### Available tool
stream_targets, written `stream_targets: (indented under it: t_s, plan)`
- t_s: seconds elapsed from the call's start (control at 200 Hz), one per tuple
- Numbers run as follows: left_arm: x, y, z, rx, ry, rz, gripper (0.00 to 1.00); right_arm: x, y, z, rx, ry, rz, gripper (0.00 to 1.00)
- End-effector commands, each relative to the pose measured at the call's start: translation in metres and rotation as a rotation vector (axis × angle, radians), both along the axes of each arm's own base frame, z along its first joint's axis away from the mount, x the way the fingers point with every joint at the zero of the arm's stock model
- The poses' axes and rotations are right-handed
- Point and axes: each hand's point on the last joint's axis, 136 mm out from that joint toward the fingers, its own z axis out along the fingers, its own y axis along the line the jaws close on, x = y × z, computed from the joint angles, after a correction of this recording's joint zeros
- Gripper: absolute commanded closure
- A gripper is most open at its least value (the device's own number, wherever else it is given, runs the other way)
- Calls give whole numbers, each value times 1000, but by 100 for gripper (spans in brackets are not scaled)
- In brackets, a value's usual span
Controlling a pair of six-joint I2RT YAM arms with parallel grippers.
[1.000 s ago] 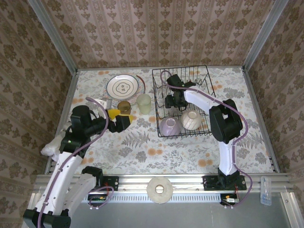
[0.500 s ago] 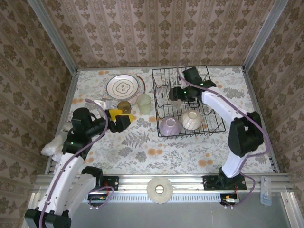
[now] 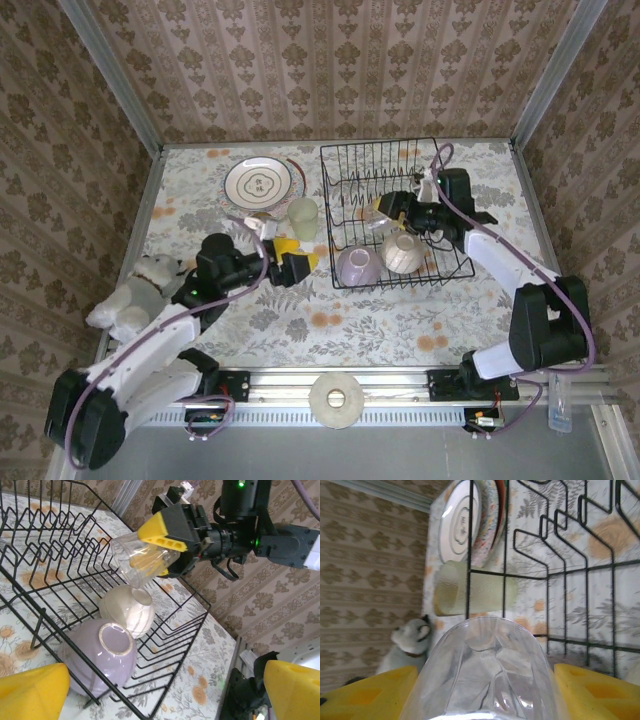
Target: Unload the mixed dishes from the dish rack
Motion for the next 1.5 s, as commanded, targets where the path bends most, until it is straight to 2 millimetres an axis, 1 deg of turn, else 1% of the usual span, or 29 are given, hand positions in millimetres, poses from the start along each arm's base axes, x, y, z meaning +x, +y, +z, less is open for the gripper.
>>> stream_targets:
  t_s: [0.0,0.03,0.045,0.07,0.145,0.23,0.315,0.42,0.515,0.64,0.755,0.865,0.995,1.065,1.225,1.305,1.39,1.465,1.495]
  plan:
    - [7,-19,23,-91,-148,-42,1,-12,12,45,189,-110,68,73]
    - [7,-25,22,-98,-173,-63,2,-15,14,45,213,-113,72,72]
    - [1,-30,22,-104,-191,-107,2,-15,14,45,228,-109,71,72]
    - [-2,-36,22,-110,-224,-140,2,-17,16,44,253,-106,76,72]
    - [-5,-49,18,-131,-291,-204,5,-19,19,49,322,-108,95,72]
    - [-6,-56,19,-180,-351,-246,7,-22,20,54,376,-123,93,72]
    - [-7,-62,20,-218,-394,-285,7,-25,22,61,407,-141,106,71]
    - [-9,-73,20,-216,-434,-352,7,-30,30,63,414,-146,128,71]
    - [-6,-79,21,-216,-449,-378,6,-34,37,68,426,-155,156,71]
    - [-5,-85,26,-224,-460,-410,7,-40,45,67,422,-152,183,70]
    - [0,-89,34,-235,-471,-407,8,-45,54,69,423,-148,213,69]
    - [5,-93,37,-237,-478,-403,8,-49,58,72,435,-155,232,69]
    - [14,-100,39,-244,-459,-395,12,-54,65,74,436,-161,259,68]
    - [13,-104,40,-250,-452,-412,14,-55,66,72,435,-159,262,68]
    - [5,-112,47,-270,-448,-440,23,-56,67,74,434,-167,269,68]
    - [1,-116,49,-277,-433,-453,31,-57,68,74,432,-168,274,68]
    - [-2,-119,49,-282,-420,-460,43,-60,72,76,435,-175,293,68]
    - [0,-120,49,-285,-397,-455,57,-63,75,79,438,-185,312,68]
    - [0,-120,49,-287,-392,-456,64,-64,77,80,438,-187,316,68]
